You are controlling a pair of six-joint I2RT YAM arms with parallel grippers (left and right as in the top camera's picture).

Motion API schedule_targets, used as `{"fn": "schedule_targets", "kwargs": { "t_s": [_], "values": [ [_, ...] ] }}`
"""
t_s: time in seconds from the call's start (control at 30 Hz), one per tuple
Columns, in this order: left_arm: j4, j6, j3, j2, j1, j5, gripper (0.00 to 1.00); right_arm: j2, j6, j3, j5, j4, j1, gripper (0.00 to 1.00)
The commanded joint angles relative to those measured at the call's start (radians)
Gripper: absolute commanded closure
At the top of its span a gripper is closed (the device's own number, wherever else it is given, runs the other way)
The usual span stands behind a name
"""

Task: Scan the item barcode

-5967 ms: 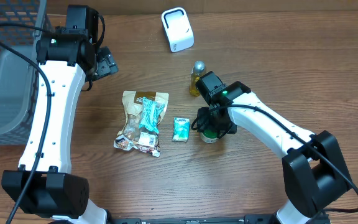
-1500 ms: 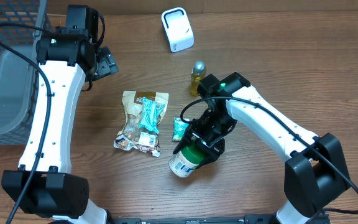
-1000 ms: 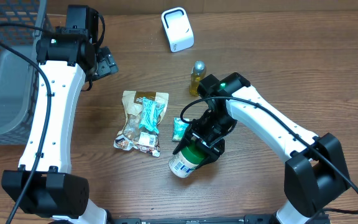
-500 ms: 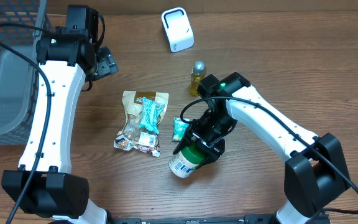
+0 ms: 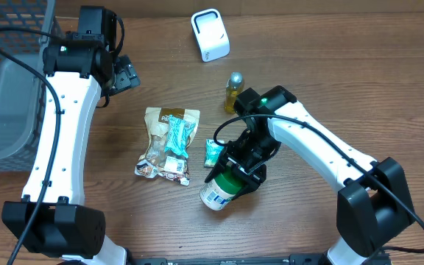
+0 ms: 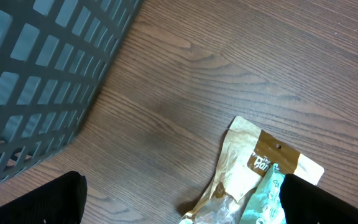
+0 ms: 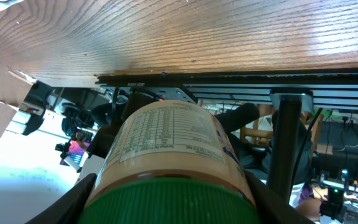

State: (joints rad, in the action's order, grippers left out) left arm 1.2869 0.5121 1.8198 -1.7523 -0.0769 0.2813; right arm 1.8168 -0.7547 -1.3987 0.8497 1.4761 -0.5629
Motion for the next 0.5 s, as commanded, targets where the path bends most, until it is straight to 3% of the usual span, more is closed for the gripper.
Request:
{"fn": "schedule_targets", "kwargs": {
  "t_s": [0.0, 0.47],
  "values": [
    [-0.001, -0.019, 0.019, 0.014, -0.002, 0.014, 0.0, -0.001, 0.005, -0.019, 0.036, 0.001, 0.002, 0.91],
    [-0.001, -0.019, 0.019, 0.014, -0.002, 0.014, 0.0, -0.001, 0.005, -0.019, 0.043, 0.0, 0.002, 0.92]
  ]
}}
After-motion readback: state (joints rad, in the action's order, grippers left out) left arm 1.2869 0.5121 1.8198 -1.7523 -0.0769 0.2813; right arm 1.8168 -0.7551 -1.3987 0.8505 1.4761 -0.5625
